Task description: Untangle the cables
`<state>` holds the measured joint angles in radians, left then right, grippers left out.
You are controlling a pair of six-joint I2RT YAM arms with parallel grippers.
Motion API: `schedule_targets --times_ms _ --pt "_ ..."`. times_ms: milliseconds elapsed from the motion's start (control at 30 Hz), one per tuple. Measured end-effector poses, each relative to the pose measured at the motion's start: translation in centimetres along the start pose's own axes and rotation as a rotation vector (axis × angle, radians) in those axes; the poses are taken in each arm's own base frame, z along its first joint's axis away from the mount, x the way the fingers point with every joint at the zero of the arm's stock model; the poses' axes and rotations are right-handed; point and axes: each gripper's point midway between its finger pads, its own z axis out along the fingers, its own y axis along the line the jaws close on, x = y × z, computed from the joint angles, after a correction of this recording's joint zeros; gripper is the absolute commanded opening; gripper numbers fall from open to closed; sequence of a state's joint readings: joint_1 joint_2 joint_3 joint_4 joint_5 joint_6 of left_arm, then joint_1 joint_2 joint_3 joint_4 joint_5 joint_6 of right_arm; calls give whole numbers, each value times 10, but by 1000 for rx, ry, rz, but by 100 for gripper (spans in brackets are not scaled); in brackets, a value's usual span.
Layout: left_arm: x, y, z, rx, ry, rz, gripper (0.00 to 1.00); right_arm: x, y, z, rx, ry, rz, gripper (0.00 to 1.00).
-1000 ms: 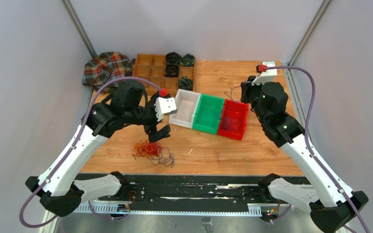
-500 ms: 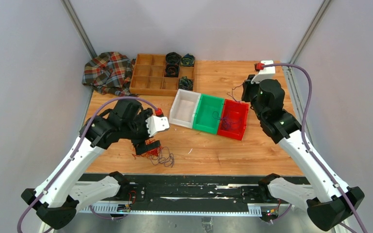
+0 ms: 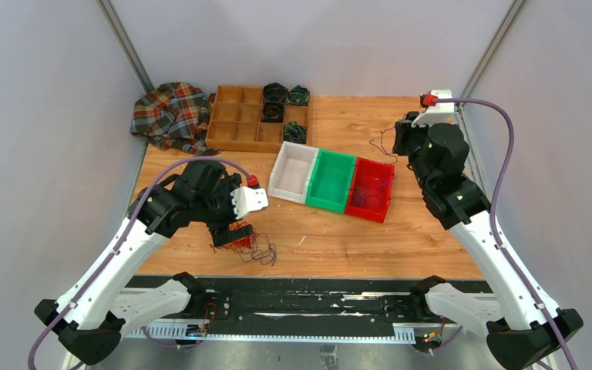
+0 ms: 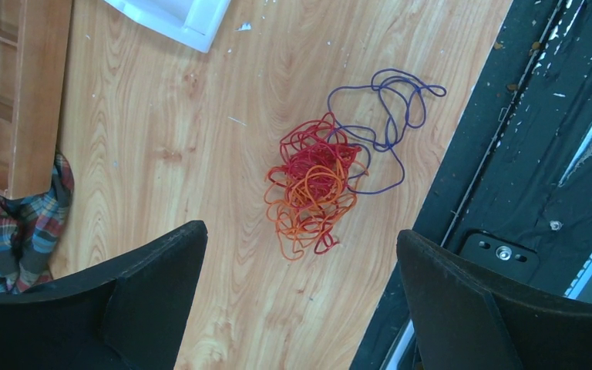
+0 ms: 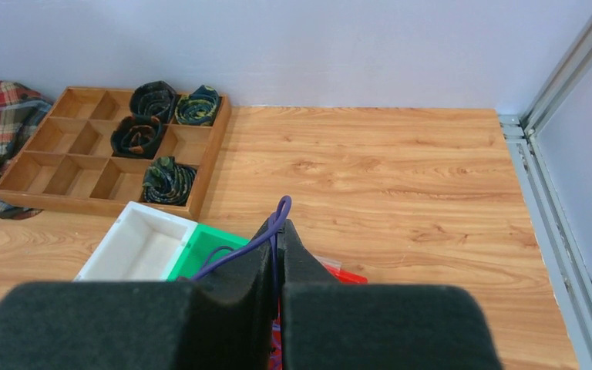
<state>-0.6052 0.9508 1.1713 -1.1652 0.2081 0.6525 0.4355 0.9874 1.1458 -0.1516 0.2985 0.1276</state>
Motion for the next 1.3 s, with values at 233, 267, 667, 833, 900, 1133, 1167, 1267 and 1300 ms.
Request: schedule_targets --times_ms 233,267,667,833,900,1133,1167,1267,1300 --pt "2 2 0 -8 8 12 98 27 -4 7 12 57 -18 0" --pt "2 2 0 -8 9 14 98 32 -4 9 14 68 -21 0" --pt "4 2 -1 -10 18 27 98 114 -8 31 31 253 -73 0" --pt "7 0 -1 -3 28 29 98 155 -10 37 51 363 -92 0" --pt "8 0 -1 -3 32 28 98 177 -11 42 65 426 -101 1" --pt "10 2 -2 -11 47 42 98 247 -18 40 107 640 -140 0" --pt "11 3 -2 -13 49 43 98 255 -20 40 112 663 -146 1" --pt "12 3 -2 -17 55 47 98 276 -23 37 126 741 -168 26" --pt "12 4 -2 -18 58 48 98 283 -23 37 131 772 -177 34"
